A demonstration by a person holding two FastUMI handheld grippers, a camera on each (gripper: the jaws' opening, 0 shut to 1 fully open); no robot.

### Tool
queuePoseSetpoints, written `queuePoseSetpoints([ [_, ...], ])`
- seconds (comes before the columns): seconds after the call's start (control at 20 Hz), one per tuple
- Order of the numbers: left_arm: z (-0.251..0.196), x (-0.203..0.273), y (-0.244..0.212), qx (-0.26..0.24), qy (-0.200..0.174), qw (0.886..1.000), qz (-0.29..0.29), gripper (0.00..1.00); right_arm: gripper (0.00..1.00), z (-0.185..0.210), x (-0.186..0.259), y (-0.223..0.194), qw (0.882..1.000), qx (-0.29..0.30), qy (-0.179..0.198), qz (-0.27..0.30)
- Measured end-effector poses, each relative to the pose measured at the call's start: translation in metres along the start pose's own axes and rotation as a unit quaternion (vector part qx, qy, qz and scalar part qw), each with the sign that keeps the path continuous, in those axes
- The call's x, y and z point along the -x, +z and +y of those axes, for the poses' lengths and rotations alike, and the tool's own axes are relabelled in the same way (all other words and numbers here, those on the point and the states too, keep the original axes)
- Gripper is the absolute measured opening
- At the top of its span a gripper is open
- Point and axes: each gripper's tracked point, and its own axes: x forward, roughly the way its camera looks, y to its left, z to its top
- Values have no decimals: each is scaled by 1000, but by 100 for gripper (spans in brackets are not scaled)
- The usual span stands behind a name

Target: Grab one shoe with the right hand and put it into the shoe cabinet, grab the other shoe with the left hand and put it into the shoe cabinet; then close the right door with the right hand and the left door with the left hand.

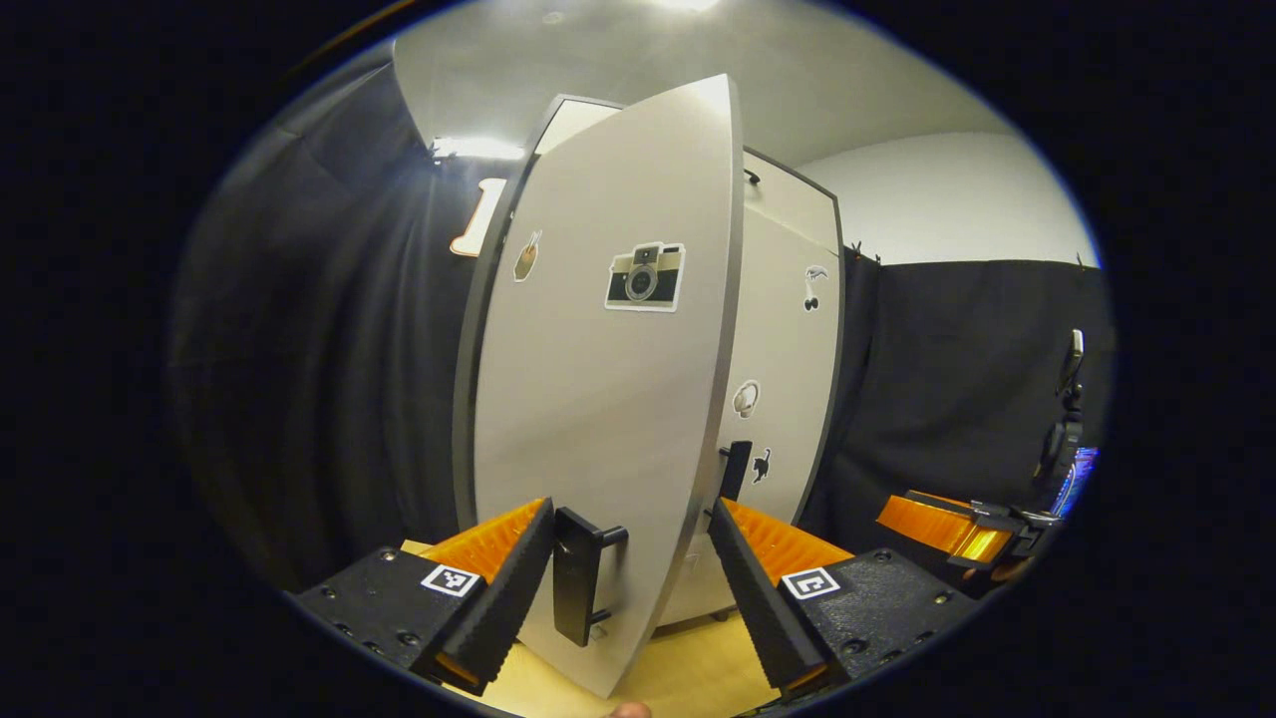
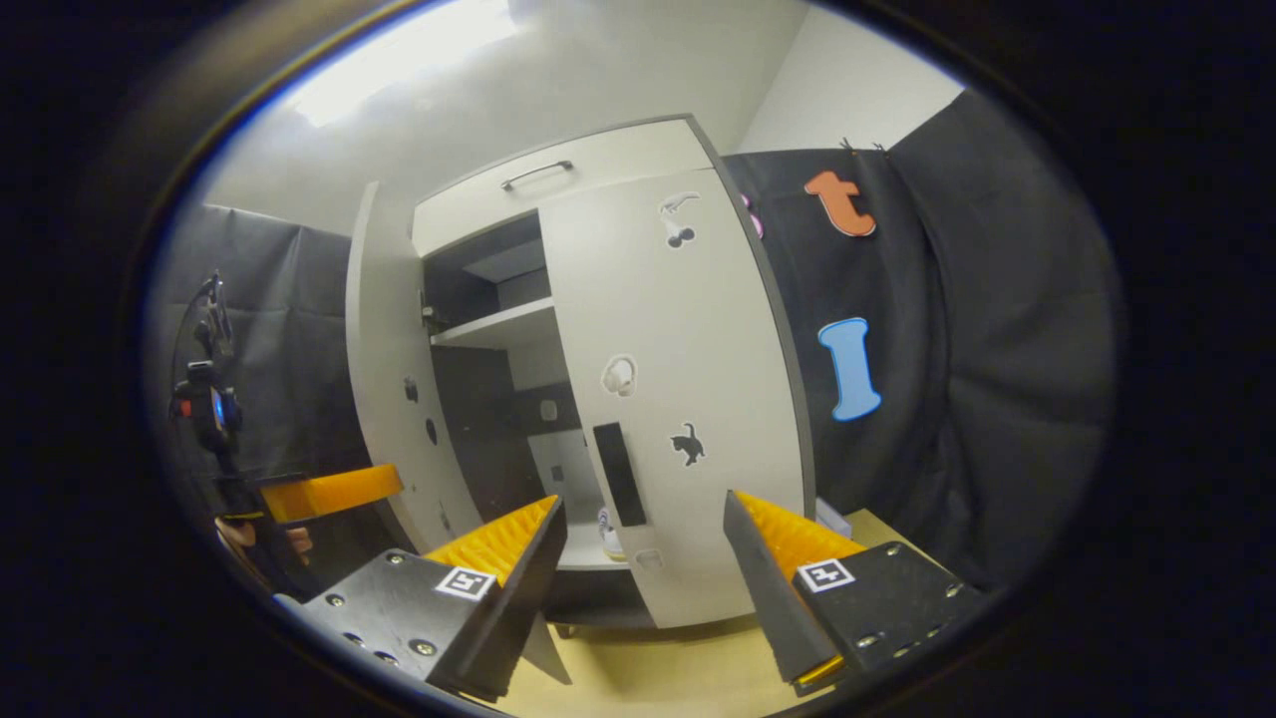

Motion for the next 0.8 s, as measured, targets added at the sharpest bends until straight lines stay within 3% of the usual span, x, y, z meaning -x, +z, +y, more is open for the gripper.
queuePoseSetpoints([
  [0.05, -1, 0, 0, 4, -3, 1000, 0, 95, 89, -1, 0, -1, 1000, -4, 0, 1],
  [0.1, -3, 0, 0, 9, -9, 1000, -1, 95, 94, 0, 0, -1, 1000, -7, 1, 1],
  [0.25, -12, -7, -2, 24, -27, 999, -2, 94, 94, 1, 1, -1, 1000, -7, 3, 1],
  [0.3, -16, -8, -4, 29, -32, 999, -1, 94, 89, 1, 2, -1, 1000, -5, 3, 1],
  [0.35, -19, -9, -6, 34, -39, 999, 1, 94, 94, 1, 3, -1, 1000, -5, 2, 1],
  [0.45, -27, -14, -12, 43, -51, 998, 9, 94, 94, -1, 4, -2, 1000, -6, 1, 3],
  [0.55, -27, -18, -17, 40, -49, 998, 12, 94, 94, -4, 6, -1, 1000, -7, -2, 4],
  [0.6, -26, -20, -19, 35, -46, 998, 14, 94, 89, -5, 6, -1, 1000, -7, -4, 4],
  [0.8, -20, -20, -18, 31, -33, 999, 13, 94, 94, -9, 7, -2, 1000, -6, -7, 6],
])
